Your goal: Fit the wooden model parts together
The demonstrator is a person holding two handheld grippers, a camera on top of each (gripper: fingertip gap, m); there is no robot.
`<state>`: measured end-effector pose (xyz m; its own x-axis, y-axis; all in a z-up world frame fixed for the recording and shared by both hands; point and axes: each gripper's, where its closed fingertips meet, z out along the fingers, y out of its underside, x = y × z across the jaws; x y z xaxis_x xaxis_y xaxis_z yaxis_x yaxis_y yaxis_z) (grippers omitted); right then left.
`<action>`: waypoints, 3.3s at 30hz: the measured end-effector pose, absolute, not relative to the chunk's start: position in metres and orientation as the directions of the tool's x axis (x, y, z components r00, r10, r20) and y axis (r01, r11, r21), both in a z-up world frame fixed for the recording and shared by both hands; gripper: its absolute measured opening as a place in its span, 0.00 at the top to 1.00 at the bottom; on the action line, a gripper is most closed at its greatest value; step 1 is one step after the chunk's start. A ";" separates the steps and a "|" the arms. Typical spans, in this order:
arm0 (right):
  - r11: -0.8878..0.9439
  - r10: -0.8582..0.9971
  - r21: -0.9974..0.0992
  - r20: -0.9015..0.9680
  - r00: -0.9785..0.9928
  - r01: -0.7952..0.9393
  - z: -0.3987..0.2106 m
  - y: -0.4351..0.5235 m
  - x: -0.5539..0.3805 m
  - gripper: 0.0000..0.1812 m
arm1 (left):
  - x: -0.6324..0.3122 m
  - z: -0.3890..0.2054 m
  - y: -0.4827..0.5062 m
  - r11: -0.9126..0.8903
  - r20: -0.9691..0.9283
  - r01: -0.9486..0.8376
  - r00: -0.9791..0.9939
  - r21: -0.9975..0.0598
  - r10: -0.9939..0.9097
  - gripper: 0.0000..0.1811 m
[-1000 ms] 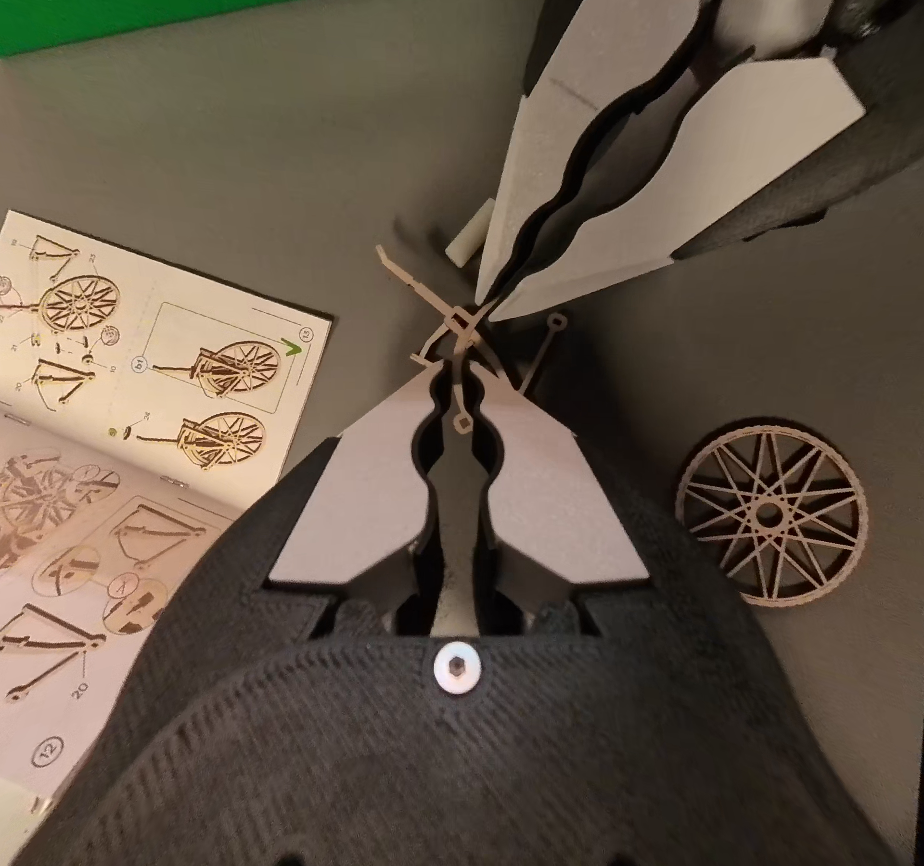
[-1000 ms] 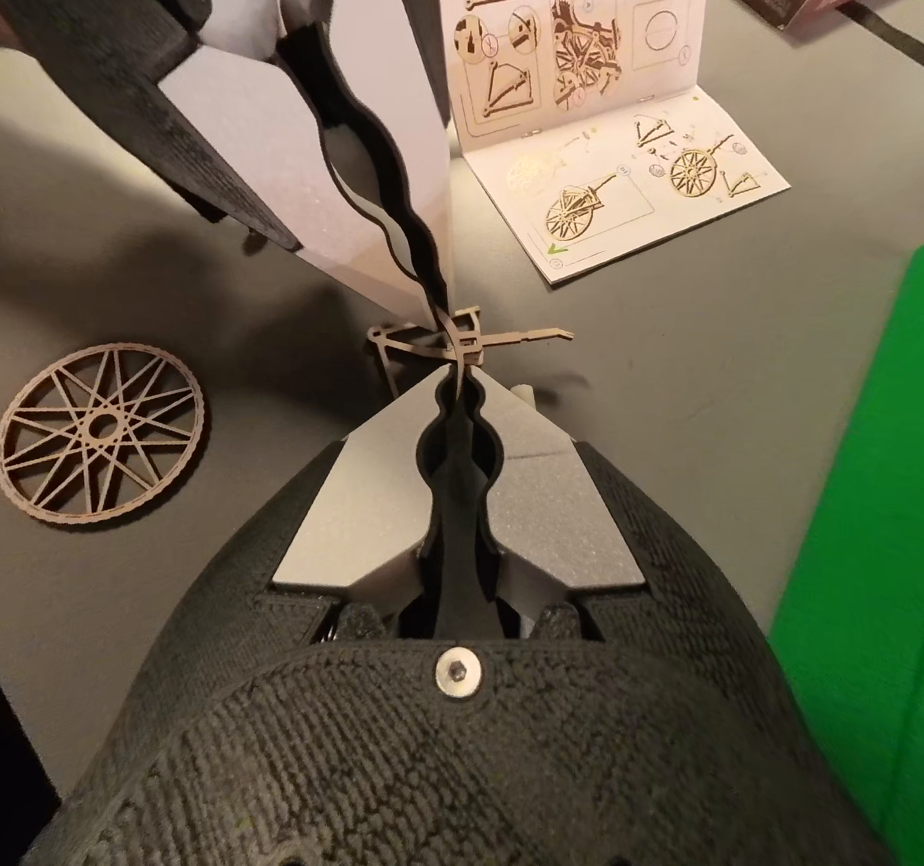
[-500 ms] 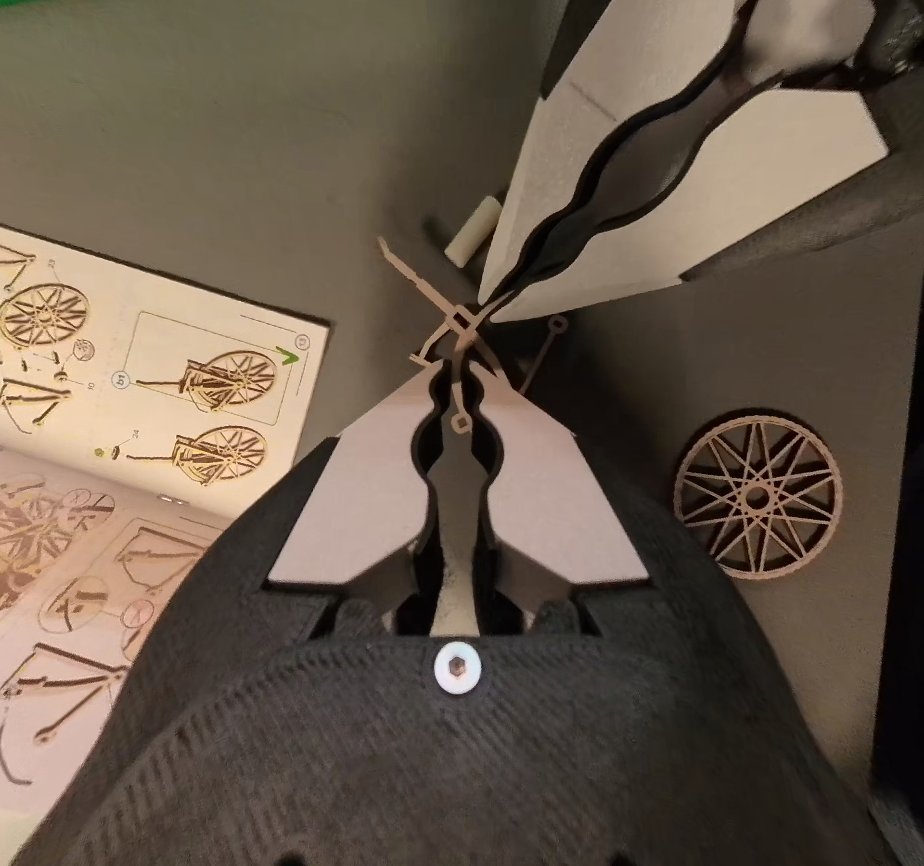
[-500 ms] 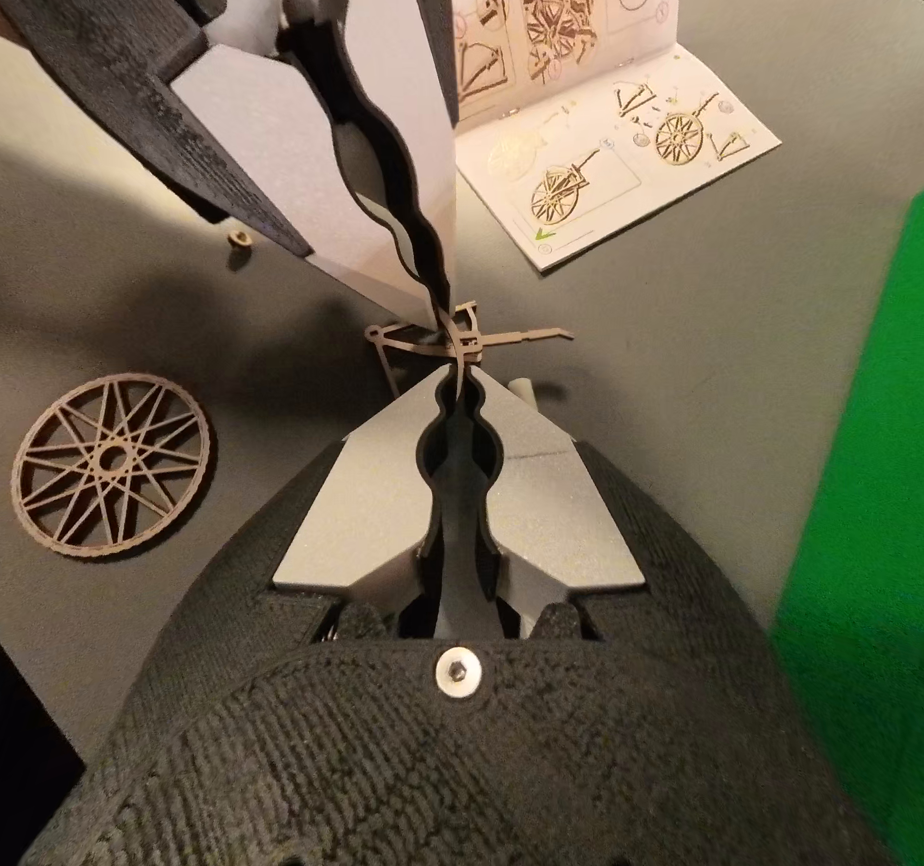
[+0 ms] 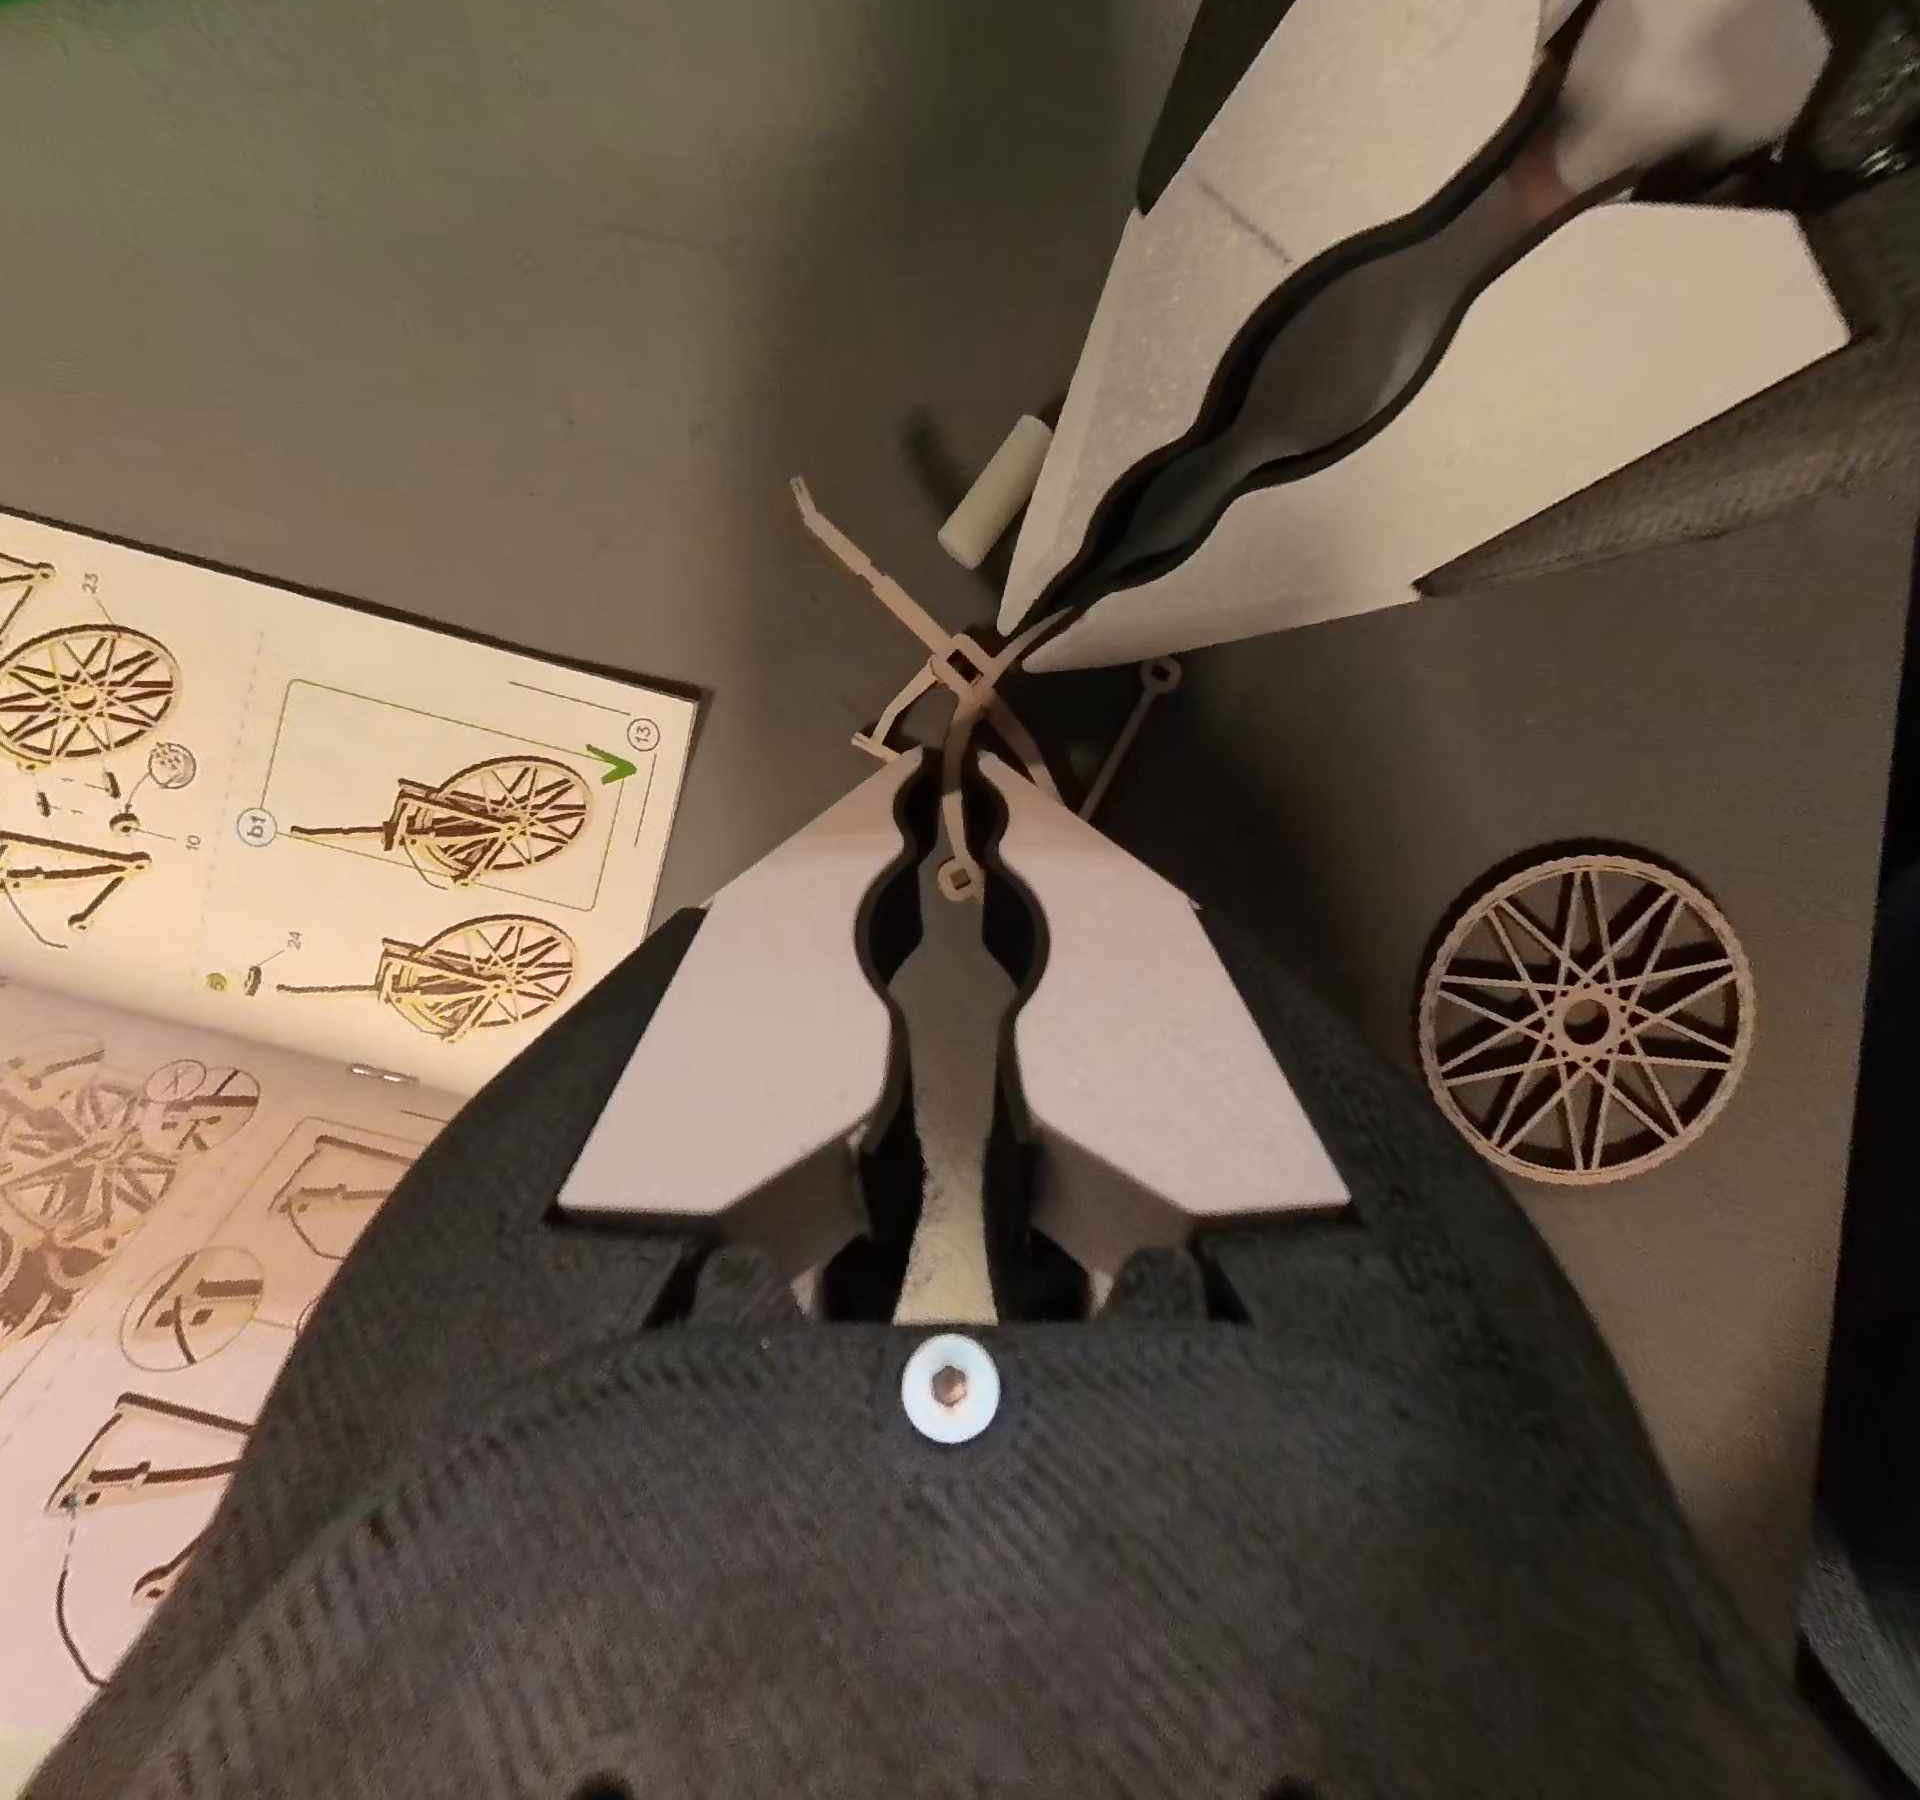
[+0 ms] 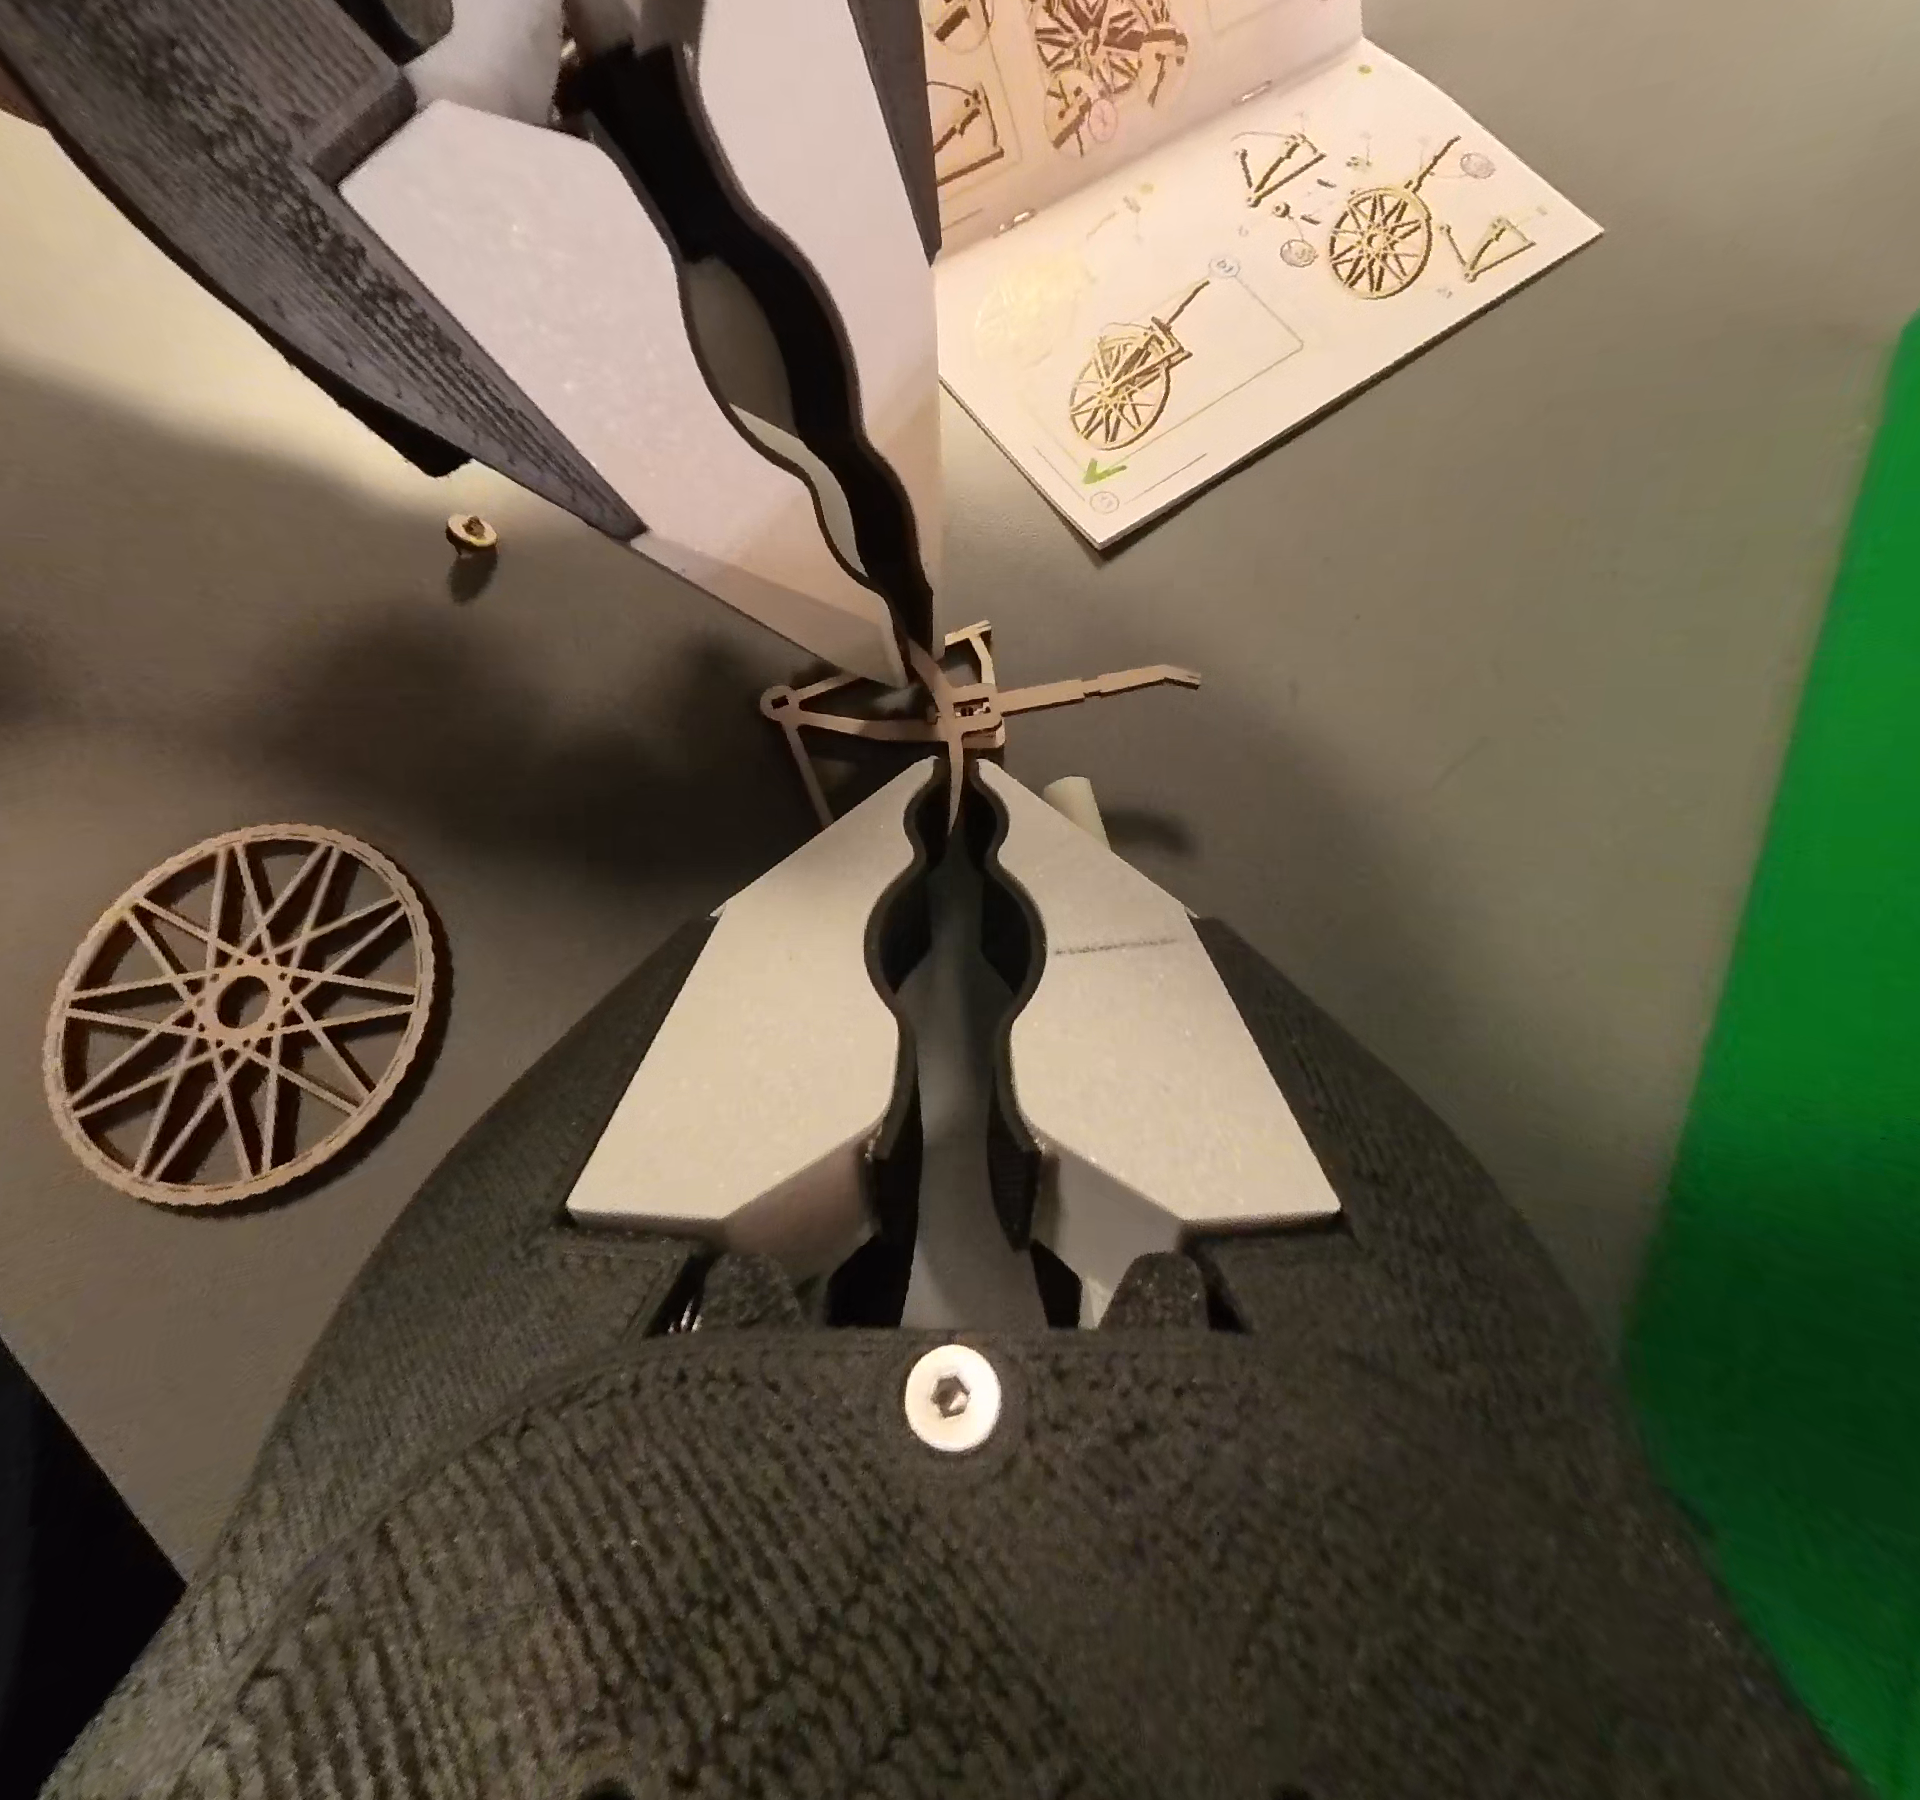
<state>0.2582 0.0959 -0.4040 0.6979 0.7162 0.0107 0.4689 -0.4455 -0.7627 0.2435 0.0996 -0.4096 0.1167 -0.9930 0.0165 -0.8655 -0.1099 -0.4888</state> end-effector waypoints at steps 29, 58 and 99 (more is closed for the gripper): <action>-0.363 0.818 -0.775 0.000 0.576 0.517 -0.405 0.074 0.250 0.87 | 0.227 -0.407 0.097 -0.041 -0.003 -0.835 0.051 -0.548 -0.999 0.99; -0.220 0.907 -0.760 0.072 0.415 0.612 -0.409 0.068 0.239 1.00 | 0.222 -0.398 0.098 -0.032 -0.030 -0.828 0.059 -0.560 -0.998 0.99; -0.055 0.976 -0.759 0.096 0.195 0.648 -0.409 0.067 0.231 1.00 | 0.229 -0.410 0.093 -0.190 -0.039 -0.797 0.258 -0.573 -0.965 0.99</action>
<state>0.2313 0.0666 -0.4092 0.1945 0.9762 0.0957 0.6483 -0.0548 -0.7594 0.2287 0.0931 -0.4102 0.2579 -0.9654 -0.0387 -0.7974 -0.1900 -0.5727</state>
